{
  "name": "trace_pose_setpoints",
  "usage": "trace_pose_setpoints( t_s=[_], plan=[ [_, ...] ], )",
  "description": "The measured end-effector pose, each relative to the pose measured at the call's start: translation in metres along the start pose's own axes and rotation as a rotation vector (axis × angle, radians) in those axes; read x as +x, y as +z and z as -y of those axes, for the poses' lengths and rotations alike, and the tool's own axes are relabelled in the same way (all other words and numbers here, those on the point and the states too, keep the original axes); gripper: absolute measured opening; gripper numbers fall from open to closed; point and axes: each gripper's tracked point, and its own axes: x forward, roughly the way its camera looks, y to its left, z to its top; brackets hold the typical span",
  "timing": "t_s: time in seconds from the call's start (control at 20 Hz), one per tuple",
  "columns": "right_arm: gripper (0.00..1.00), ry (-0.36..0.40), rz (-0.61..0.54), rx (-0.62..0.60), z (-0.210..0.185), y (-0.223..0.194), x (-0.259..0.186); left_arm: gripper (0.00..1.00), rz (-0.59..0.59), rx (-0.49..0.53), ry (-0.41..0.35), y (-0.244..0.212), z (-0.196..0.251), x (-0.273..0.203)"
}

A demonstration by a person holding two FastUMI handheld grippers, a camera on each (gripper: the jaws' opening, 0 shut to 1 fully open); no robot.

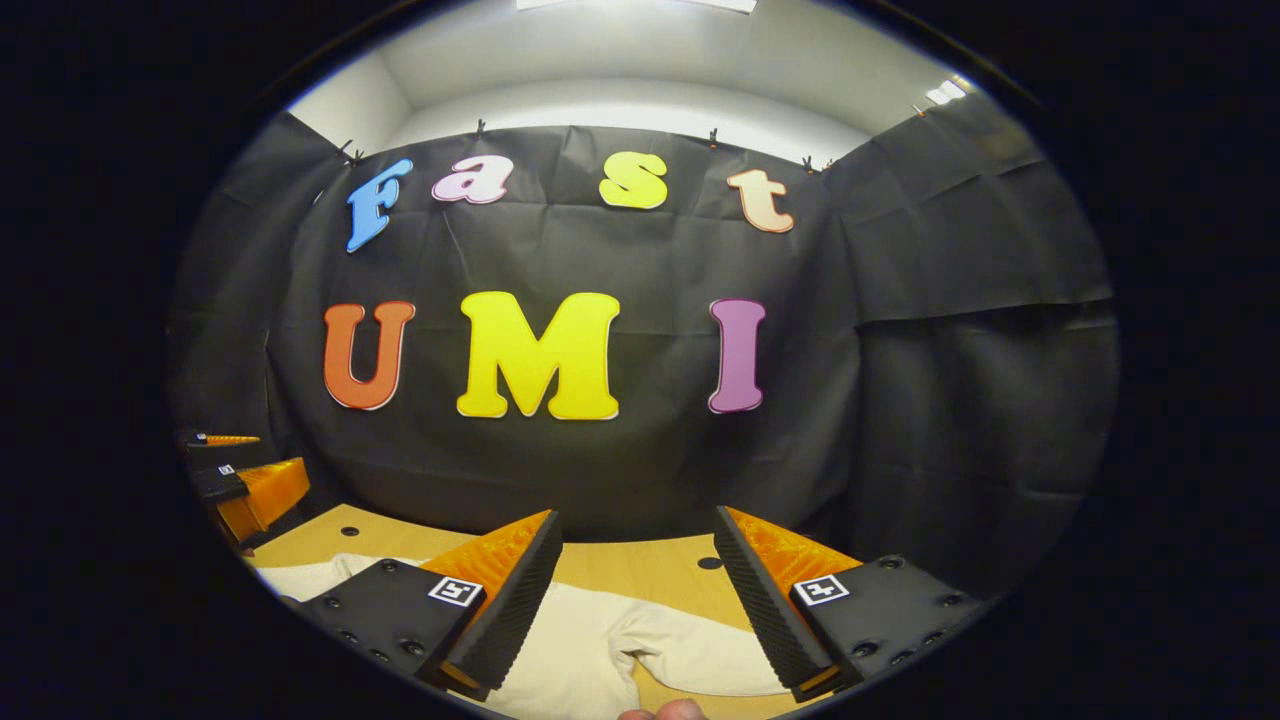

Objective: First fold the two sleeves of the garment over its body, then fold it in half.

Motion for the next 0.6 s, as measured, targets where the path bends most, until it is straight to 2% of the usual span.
trace_pose_setpoints(
  t_s=[0.3,0.6],
  plan=[
    [0.96,-0.163,-0.134,-0.017,0.113,-0.071,-0.008,0.96,-0.058,0.012,-0.043,-0.021,0.016,0.003],
    [0.97,-0.258,-0.330,0.045,0.181,-0.166,-0.020,0.97,-0.122,0.034,-0.064,-0.038,0.034,0.002]
  ],
)
